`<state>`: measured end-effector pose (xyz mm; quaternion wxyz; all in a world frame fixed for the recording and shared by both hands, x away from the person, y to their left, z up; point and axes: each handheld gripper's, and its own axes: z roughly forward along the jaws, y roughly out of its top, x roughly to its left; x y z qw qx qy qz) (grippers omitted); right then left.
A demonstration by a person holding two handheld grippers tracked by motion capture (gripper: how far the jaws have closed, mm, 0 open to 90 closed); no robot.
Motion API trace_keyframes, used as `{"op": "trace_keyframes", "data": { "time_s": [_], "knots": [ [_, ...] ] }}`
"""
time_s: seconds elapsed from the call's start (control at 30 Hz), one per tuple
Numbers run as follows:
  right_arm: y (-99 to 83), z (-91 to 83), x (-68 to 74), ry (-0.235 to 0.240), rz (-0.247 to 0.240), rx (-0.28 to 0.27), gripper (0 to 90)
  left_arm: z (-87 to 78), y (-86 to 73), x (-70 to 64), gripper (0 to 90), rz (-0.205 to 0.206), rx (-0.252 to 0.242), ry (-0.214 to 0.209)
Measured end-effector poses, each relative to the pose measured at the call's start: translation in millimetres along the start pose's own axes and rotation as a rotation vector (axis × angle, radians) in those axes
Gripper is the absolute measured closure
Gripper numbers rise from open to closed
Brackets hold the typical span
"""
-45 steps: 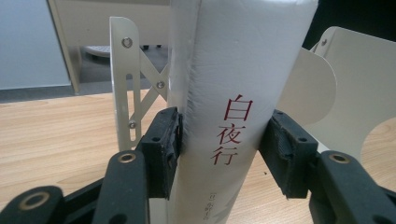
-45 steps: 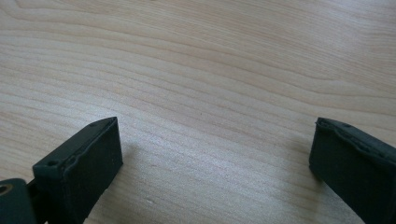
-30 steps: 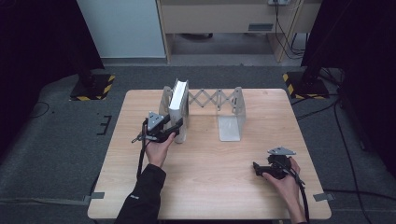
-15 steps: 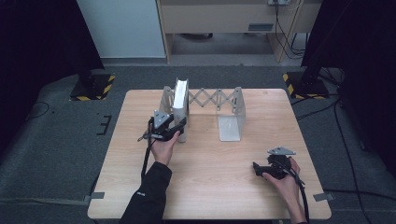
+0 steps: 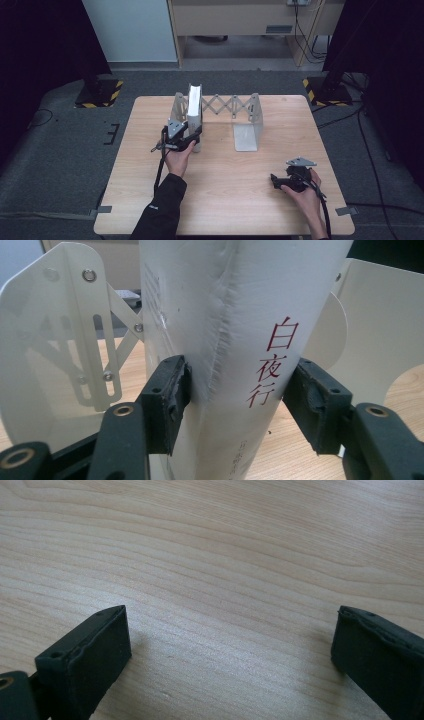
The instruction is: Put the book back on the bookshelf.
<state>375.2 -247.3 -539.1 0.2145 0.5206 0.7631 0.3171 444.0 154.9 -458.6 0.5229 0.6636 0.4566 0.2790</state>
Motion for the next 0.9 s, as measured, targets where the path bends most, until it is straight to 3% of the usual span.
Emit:
{"op": "trace_keyframes", "data": {
  "time_s": [0.1,0.2,0.43,0.7,0.9],
  "knots": [
    [0.0,0.0,0.0,0.0,0.0,0.0,2.9,-4.5,-1.8,2.1,36.9,-0.006,0.011,-0.027],
    [0.0,0.0,0.0,0.0,0.0,0.0,2.9,-13.5,-6.2,2.8,32.4,0.018,0.036,-0.04],
    [0.0,0.0,0.0,0.0,0.0,0.0,2.9,-42.7,-24.5,14.7,27.3,0.06,0.143,-0.076],
    [0.0,0.0,0.1,0.001,0.002,0.0,2.9,-81.5,-55.4,36.8,23.9,0.027,0.265,-0.094],
    [0.0,0.0,0.1,0.001,0.002,0.001,2.9,-99.6,-78.9,53.9,22.3,0.025,0.341,-0.05]
  ]
}}
